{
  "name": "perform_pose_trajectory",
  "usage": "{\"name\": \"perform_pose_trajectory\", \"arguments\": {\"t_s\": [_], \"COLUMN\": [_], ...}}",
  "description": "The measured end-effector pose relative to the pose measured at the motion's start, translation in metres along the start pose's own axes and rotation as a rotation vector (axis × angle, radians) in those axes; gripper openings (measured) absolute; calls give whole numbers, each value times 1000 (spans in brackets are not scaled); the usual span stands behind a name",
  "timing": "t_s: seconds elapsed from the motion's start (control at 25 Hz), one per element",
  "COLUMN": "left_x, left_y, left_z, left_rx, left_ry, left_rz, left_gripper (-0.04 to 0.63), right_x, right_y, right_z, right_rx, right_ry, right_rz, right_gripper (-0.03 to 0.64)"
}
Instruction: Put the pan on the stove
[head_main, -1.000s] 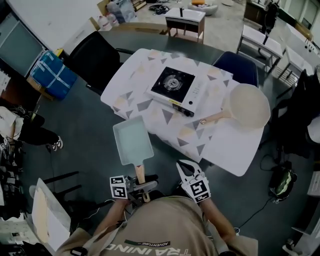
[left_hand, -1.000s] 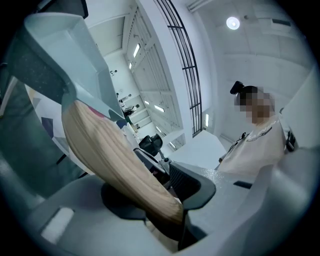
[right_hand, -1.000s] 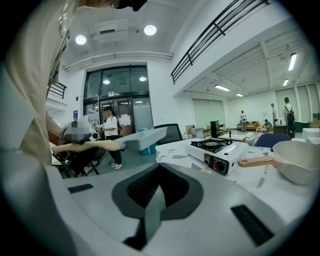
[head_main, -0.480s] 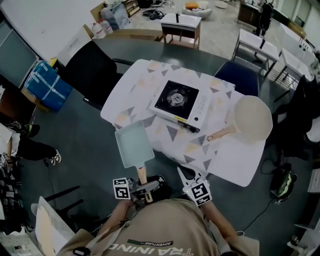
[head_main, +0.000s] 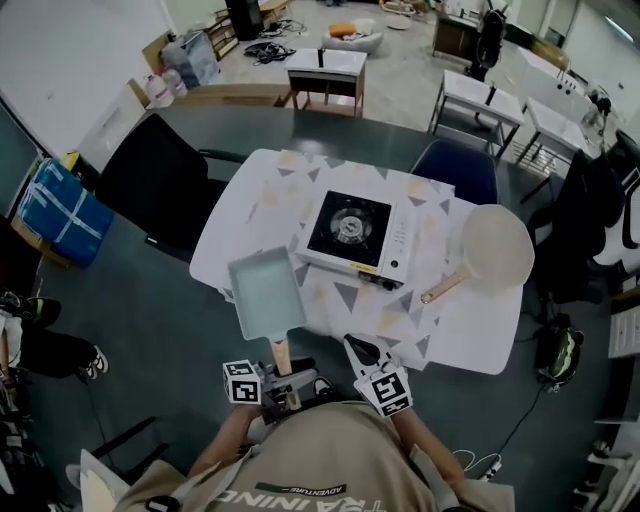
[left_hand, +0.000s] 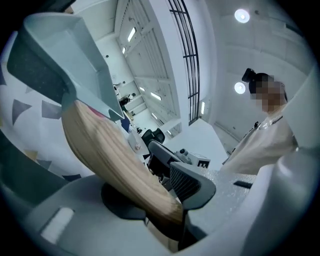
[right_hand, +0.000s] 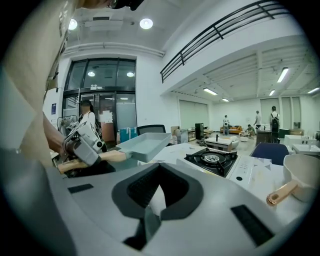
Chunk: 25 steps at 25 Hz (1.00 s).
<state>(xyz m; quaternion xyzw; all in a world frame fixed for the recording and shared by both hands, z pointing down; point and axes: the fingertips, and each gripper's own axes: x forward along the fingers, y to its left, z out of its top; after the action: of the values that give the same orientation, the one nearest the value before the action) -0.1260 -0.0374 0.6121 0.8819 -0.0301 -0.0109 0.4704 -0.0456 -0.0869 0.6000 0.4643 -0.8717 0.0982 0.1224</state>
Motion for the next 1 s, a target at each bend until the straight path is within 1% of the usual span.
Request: {"name": "perform_pose_trajectory", "arguments": {"t_s": [0.12,0.24,0.32,0.4,0.52,0.64,0.72,0.88,1.0], "left_x": [0,2,4,7,15,17,20,38,54], "left_y": [7,11,18,25,29,39,47,50,60], "left_z": [7,9,10,14,25,36,46,81,101], "left_rx": [-20,-33,-36,-63,-96,-83,-67,-69,-56], "left_ry": [35,48,50,42,36,63,83,74,85], "left_rz": [-38,-75,-85,-84,-79,-48,-29,-15,-4], "left_gripper": [143,144,144,144,146,146,146,146,146], "right_x": [9,13,16,21,31,48,58,78,90], "right_y": [3,3,-4,-12,-22,-32,-44,-82,-111], "right_z": [0,-4,-5,-6,-13,-19,-13,4,10], "right_rx": [7,10,12,18,39,63,64,48,55], "right_ry": [20,48,53,53,63,61,47,8,-14], "right_rz": [-21,-29,-39,-47,-35,-13,1,13,12], "right_gripper": [0,0,0,0,0,0,0,0,0]}}
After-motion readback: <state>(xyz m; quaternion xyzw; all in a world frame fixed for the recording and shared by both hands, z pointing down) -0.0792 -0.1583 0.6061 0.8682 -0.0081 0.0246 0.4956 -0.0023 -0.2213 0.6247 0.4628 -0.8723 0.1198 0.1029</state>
